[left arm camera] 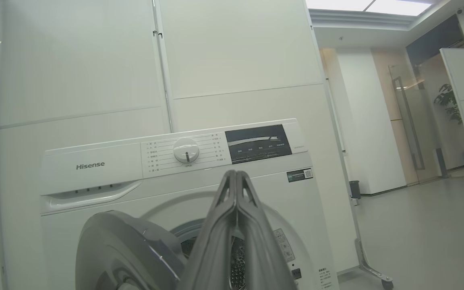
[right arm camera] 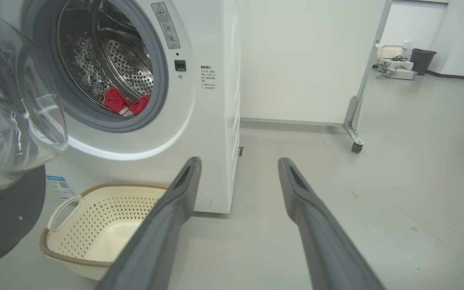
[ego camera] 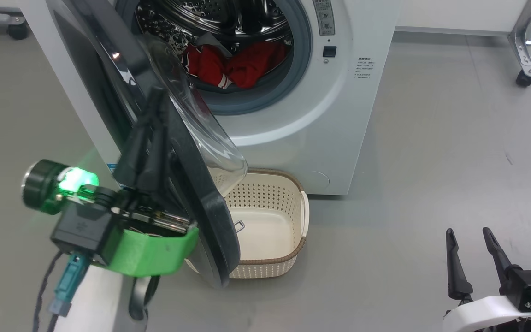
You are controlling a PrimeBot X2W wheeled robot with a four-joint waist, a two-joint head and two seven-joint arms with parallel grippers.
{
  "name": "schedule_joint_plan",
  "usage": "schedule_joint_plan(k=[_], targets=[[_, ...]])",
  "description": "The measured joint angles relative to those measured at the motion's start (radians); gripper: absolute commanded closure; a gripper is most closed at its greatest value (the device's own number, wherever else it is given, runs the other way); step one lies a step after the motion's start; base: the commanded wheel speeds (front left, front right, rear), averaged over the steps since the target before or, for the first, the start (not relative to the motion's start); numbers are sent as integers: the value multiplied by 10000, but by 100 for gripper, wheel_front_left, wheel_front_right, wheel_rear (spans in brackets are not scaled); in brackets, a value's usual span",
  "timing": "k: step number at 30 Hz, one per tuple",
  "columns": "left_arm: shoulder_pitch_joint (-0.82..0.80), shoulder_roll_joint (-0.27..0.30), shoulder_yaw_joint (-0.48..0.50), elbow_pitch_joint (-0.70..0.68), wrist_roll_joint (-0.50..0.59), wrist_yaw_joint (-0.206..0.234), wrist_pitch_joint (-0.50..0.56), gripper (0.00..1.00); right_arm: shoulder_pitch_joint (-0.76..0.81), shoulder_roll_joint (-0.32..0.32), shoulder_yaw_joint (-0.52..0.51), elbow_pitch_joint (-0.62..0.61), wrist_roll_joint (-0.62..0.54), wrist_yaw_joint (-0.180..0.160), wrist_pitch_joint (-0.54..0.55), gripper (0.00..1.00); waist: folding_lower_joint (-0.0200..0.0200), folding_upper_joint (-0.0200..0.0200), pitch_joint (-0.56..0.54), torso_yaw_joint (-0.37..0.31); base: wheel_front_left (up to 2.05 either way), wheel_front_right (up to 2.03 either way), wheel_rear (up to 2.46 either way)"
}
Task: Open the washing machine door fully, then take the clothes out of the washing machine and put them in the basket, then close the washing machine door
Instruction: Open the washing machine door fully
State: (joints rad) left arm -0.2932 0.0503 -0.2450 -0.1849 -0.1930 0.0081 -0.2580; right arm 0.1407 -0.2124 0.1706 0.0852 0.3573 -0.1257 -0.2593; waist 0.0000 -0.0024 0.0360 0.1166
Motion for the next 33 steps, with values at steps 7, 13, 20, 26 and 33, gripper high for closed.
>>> schedule_joint_plan(k=[7, 13, 20, 26, 33], targets=[[28, -38, -2034, -711, -516, -838, 600, 100, 91, 115, 84, 2, -69, 0, 0, 0, 0, 0, -51, -1, 0, 0, 0], [599, -35, -3189, -930, -1273, -897, 1475, 100, 129, 134, 75, -44, -71, 0, 0, 0, 0, 0, 10, -2, 0, 0, 0], [1545, -25, -3952, -696, -1847, -798, 2497, 100, 137, 151, 29, -184, -79, 0, 0, 0, 0, 0, 274, 91, 0, 0, 0], [1713, -19, -3697, -320, -1829, -203, 2748, 100, 113, 151, -12, -232, -82, 0, 0, 0, 0, 0, 524, 157, 0, 0, 0], [1712, -15, -3417, -10, -1657, 372, 2847, 100, 62, 146, -59, -236, -82, 4, 0, 0, 0, 0, 719, 178, 0, 0, 0]])
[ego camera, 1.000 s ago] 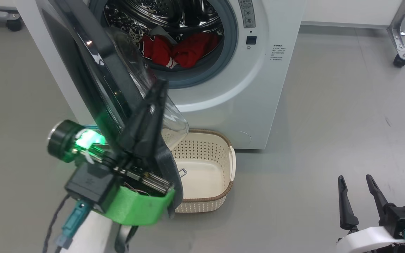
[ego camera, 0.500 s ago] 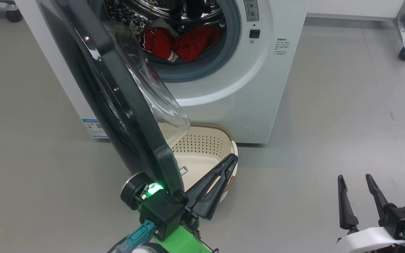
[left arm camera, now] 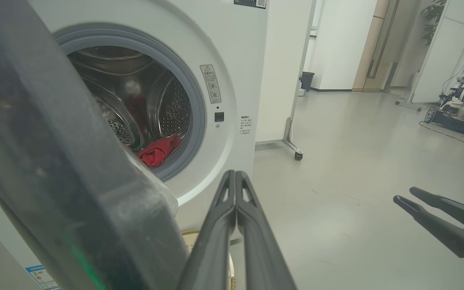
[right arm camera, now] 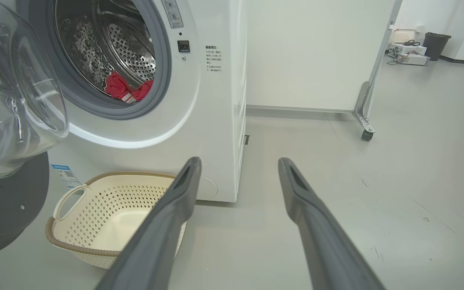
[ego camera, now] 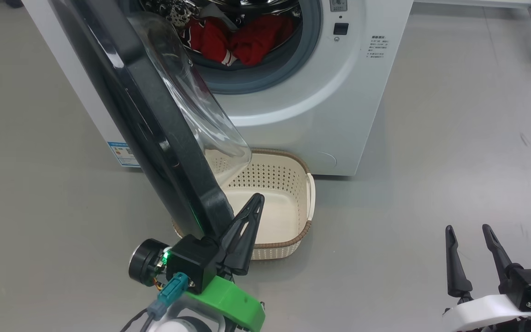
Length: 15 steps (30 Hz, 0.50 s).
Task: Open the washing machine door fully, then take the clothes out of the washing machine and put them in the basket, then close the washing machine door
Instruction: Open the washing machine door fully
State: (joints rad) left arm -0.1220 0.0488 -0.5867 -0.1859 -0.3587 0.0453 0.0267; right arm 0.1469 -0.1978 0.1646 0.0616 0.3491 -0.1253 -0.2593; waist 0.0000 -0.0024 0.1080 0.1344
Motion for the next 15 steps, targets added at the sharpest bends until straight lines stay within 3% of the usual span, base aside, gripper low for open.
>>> schedule_joint_plan(k=[15], targets=[[113, -2, 238, 178, -4, 477, 0, 100, -14, 6, -113, 71, 0, 6, 0, 0, 0, 0, 122, 57, 0, 0, 0]])
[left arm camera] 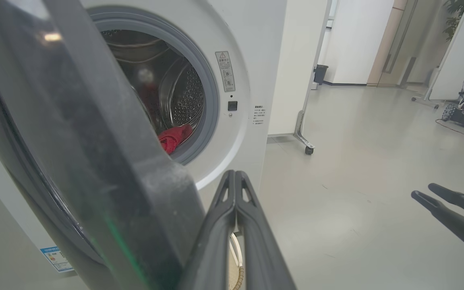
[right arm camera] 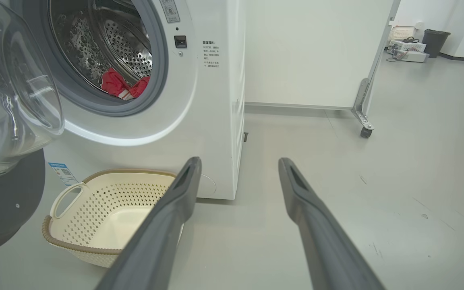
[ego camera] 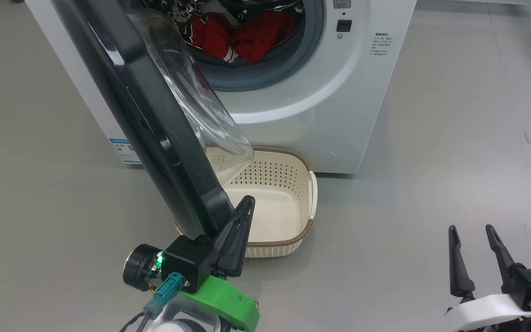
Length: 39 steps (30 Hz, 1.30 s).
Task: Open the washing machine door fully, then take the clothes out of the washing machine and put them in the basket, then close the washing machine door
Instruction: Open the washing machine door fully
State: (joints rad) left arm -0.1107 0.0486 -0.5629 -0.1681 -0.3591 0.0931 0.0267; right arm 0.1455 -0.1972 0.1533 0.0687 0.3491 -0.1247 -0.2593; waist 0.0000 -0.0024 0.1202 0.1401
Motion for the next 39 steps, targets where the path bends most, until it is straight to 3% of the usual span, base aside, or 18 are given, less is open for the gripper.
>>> schedule_joint_plan(k=[39], targets=[[452, -54, 15, 117, -6, 155, -123, 100, 1, -487, -614, -81, -441, -2, 0, 0, 0, 0, 198, 1170, 0, 0, 0]])
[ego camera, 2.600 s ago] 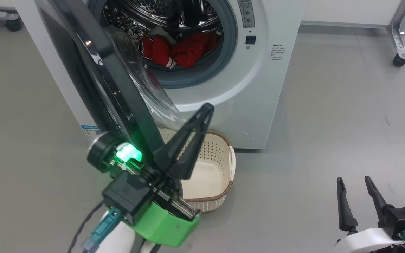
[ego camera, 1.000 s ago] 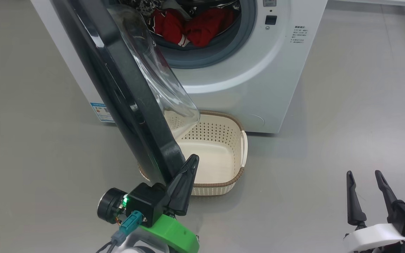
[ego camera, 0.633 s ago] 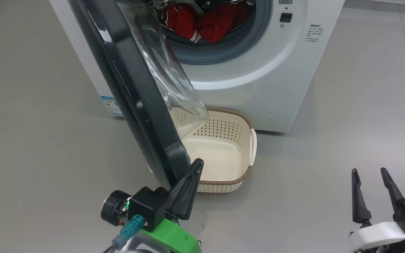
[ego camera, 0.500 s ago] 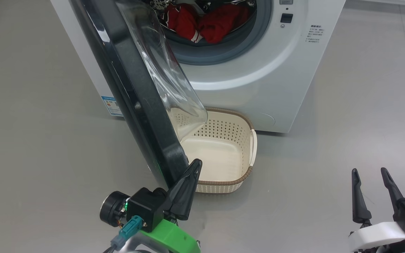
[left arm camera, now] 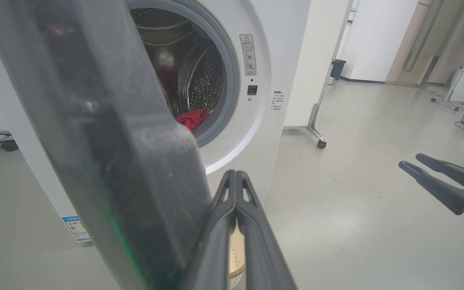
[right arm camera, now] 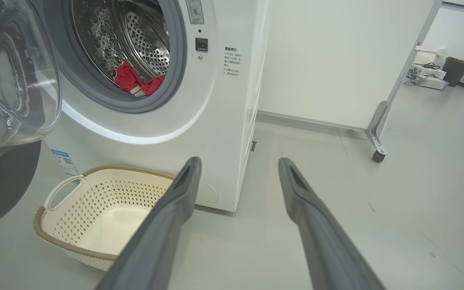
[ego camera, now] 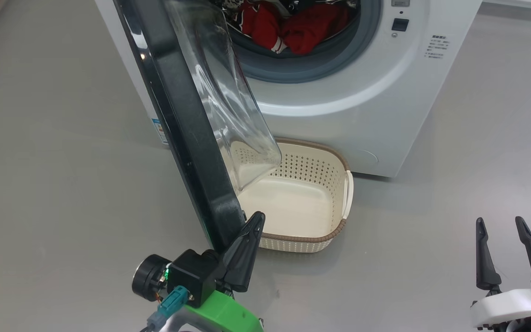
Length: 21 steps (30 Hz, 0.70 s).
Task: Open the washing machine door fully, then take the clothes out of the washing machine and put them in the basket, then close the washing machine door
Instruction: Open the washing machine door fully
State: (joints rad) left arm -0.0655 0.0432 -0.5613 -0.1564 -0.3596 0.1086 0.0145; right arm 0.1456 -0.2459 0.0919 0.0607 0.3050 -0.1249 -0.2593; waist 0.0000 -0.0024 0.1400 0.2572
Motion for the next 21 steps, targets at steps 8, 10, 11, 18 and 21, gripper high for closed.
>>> schedule_joint_plan(k=[8, 10, 11, 18, 21], targets=[[117, 4, -84, -25, -12, 2, -171, 100, 34, -71, -132, -59, -77, 0, 2, 0, 0, 0, 39, 598, 0, 0, 0], [139, 4, -115, -40, -12, 4, -203, 100, 52, -79, -161, -69, -84, -2, 42, 0, 0, 0, 50, 759, 0, 0, 0], [149, 4, -119, -44, -12, 4, -219, 100, 64, -86, -176, -71, -86, -2, 79, 0, 0, 0, 56, 839, 0, 0, 0], [275, 4, -21, -13, -12, 4, -405, 100, 81, -94, -230, -92, -88, -2, 92, 0, 0, 0, 58, 1414, 0, 0, 0], [314, 6, 142, 12, -8, 4, -512, 100, 134, -90, -232, -90, -88, -2, 163, 0, 0, 0, 21, 1652, 0, 0, 0]])
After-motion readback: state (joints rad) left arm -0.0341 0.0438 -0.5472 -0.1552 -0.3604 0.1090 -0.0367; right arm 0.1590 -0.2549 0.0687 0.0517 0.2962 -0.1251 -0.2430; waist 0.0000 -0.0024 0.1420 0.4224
